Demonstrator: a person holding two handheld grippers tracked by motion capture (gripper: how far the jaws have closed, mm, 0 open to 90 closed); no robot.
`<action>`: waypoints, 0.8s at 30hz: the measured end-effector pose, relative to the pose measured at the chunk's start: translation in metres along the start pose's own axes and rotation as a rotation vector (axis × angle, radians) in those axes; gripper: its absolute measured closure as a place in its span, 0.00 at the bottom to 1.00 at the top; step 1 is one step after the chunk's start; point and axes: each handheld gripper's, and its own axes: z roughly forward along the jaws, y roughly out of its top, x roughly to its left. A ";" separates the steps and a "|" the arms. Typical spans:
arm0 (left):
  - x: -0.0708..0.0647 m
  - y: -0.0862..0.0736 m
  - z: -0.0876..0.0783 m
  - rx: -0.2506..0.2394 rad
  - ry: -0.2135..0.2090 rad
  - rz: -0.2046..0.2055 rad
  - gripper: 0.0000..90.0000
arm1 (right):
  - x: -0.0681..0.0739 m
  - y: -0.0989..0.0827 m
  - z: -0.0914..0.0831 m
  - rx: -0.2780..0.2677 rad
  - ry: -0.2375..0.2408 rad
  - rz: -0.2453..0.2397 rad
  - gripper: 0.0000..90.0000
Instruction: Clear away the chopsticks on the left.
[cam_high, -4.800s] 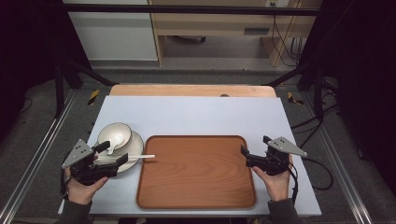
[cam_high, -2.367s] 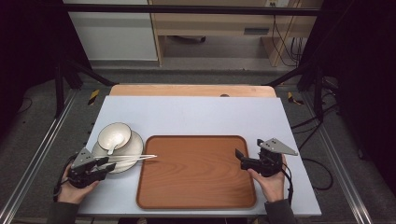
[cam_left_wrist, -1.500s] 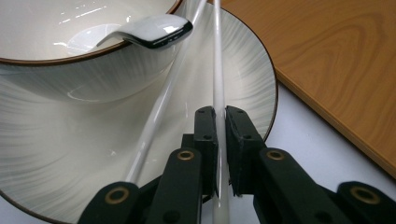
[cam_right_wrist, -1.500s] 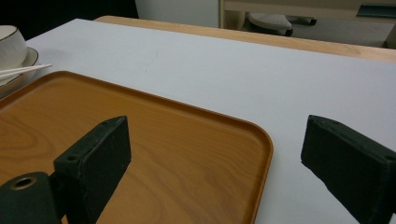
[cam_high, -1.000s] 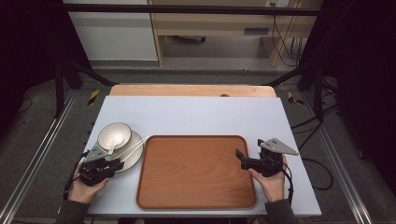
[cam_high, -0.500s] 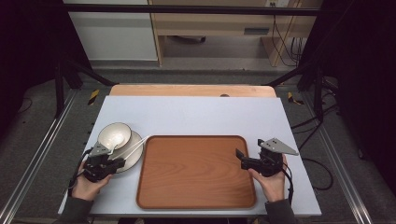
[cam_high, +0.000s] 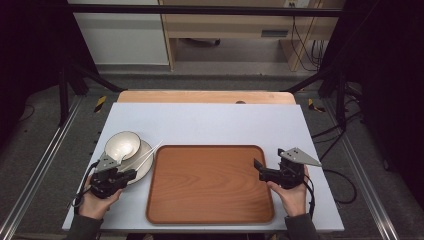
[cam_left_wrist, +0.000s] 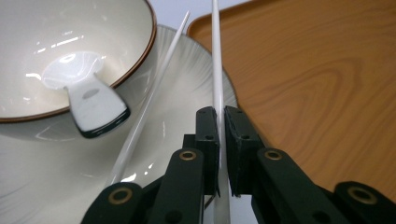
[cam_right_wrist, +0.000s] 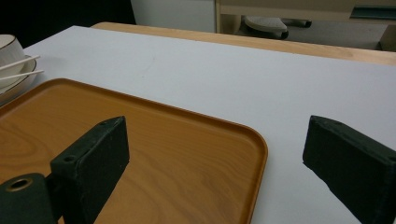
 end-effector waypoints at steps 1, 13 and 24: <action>-0.003 0.001 -0.002 -0.009 0.002 -0.003 0.94 | 0.000 0.000 0.000 0.000 -0.003 0.000 0.08; -0.044 0.011 -0.008 -0.113 0.010 -0.042 0.94 | -0.002 0.002 -0.002 -0.007 -0.026 0.008 0.08; -0.069 0.017 -0.002 -0.143 0.102 -0.120 0.94 | 0.001 0.003 -0.003 -0.003 -0.025 0.015 0.07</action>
